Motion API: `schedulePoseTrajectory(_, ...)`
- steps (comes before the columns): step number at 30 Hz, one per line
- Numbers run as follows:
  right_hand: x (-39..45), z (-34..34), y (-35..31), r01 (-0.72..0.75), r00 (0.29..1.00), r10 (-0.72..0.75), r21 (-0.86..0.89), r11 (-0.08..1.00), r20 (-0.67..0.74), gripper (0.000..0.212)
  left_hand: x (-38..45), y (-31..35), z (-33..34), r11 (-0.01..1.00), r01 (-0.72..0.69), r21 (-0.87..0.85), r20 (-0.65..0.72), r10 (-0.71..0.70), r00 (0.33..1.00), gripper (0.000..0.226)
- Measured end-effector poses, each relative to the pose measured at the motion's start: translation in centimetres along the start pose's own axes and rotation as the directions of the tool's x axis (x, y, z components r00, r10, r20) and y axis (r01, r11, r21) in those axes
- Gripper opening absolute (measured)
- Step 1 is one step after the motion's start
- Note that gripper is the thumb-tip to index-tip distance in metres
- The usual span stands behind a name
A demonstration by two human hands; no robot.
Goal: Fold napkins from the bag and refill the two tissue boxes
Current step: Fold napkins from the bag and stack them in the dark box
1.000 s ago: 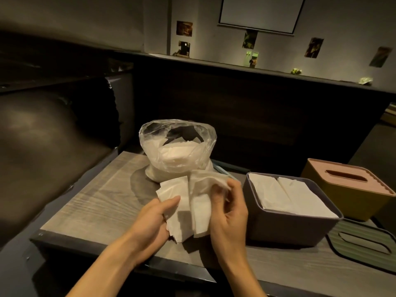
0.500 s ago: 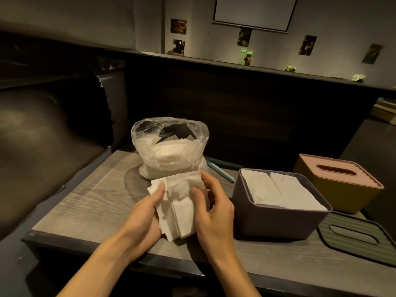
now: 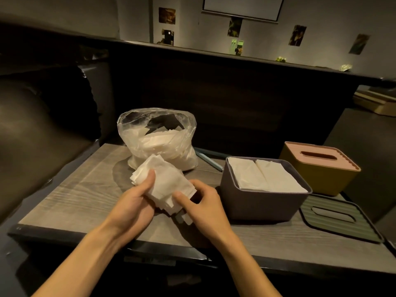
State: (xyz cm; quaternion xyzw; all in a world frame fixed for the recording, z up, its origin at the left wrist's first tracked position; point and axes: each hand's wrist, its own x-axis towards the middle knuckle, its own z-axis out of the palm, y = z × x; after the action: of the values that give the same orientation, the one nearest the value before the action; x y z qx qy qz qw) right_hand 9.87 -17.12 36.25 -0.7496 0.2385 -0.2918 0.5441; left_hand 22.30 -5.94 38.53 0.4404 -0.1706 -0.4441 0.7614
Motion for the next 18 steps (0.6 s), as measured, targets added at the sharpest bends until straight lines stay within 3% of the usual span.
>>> schedulePoseTrajectory(3, -0.1, -0.7, 0.0, 0.054, 0.993, -0.031, 0.205, 0.977, -0.114, 0.016, 0.2, -0.4, -0.3, 0.959, -0.124, 0.256, 0.005, 0.126, 0.992, 0.028)
schedulePoseTrajectory(6, 0.1, -0.8, 1.0, 0.07, 0.976, -0.048, 0.1, 0.992, -0.211, 0.023, 1.2, -1.3, -1.7, 0.838, -0.221, 0.499, -0.067, 0.292, 0.954, 0.046)
schedulePoseTrajectory(9, 0.2, -0.3, 1.0, 0.011, 0.99, -0.011, -0.004, 1.0, -0.142, 0.052, 2.0, -2.0, -2.0, 0.703, -0.242, 0.669, 0.028, 0.301, 0.953, 0.083)
schedulePoseTrajectory(12, 0.1, 0.4, 0.6, -0.024, 1.0, 0.02, -0.145, 0.989, -0.023, 0.079, 2.0, -2.4, -2.0, 0.551, -0.315, 0.773, 0.185, 0.279, 0.942, 0.101)
schedulePoseTrajectory(14, -0.2, 0.5, 0.6, -0.024, 0.999, 0.017, -0.125, 0.992, -0.051, 0.083, 2.0, -2.6, -2.3, 0.444, -0.375, 0.814, 0.235, 0.339, 0.911, 0.104)
schedulePoseTrajectory(18, -0.4, -0.2, 0.7, -0.026, 0.996, 0.017, -0.114, 0.993, -0.084, 0.081, 2.3, -2.6, -2.4, 0.391, -0.389, 0.834, 0.249, 0.363, 0.898, 0.107)
